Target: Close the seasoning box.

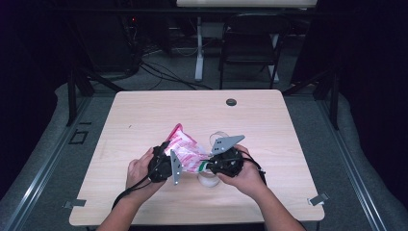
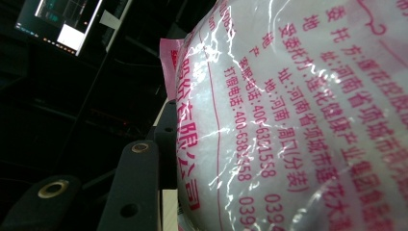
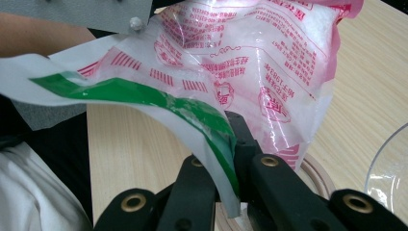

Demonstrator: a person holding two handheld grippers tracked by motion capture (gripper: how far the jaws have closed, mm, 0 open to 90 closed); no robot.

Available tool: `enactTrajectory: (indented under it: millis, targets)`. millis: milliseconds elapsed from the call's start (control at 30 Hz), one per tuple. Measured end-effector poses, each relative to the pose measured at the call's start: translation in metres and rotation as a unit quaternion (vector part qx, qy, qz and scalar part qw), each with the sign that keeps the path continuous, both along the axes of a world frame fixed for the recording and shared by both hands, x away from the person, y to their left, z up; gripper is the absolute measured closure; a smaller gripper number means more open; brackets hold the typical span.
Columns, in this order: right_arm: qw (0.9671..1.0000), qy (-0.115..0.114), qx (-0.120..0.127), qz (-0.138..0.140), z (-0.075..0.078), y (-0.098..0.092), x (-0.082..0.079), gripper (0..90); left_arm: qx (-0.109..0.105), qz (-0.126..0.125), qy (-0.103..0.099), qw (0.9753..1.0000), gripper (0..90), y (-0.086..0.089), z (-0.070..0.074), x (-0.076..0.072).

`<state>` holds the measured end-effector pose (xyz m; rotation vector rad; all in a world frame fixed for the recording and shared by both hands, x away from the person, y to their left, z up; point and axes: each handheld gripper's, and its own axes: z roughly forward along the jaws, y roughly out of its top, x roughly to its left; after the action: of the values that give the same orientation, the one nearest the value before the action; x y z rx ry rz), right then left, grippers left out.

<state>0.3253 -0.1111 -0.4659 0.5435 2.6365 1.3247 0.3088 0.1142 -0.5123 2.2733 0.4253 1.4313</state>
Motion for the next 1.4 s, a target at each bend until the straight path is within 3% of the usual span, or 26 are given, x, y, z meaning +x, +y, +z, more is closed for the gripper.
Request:
enactTrajectory:
  millis: [300, 533, 800, 833, 1067, 1400]
  targets:
    - [1.0, -0.001, -0.001, -0.005, -0.001, -0.002, -0.002, 90.0, 0.009, -0.004, -0.01, 0.9999, 59.5, -0.002, 0.002, 0.0]
    - [0.9999, -0.001, -0.002, -0.011, -0.003, -0.003, -0.003, 90.0, 0.03, -0.003, -0.016, 0.9994, 59.5, -0.002, 0.004, -0.001]
    - [0.9999, 0.004, -0.001, -0.013, -0.004, -0.004, -0.003, 90.0, 0.028, -0.008, -0.02, 0.9994, 59.9, -0.005, 0.004, 0.0]
    - [0.9999, 0.004, -0.001, -0.014, -0.004, -0.005, -0.003, 90.0, 0.038, -0.006, -0.017, 0.9991, 60.0, -0.005, 0.006, 0.0]
    - [0.9998, 0.005, 0.005, -0.017, -0.004, -0.007, -0.002, 90.0, 0.054, -0.009, -0.023, 0.9982, 60.1, -0.007, 0.011, 0.0]
    - [0.9998, 0.005, 0.004, -0.017, -0.004, -0.007, -0.002, 90.0, 0.07, -0.011, -0.031, 0.997, 60.2, -0.008, 0.013, -0.001]
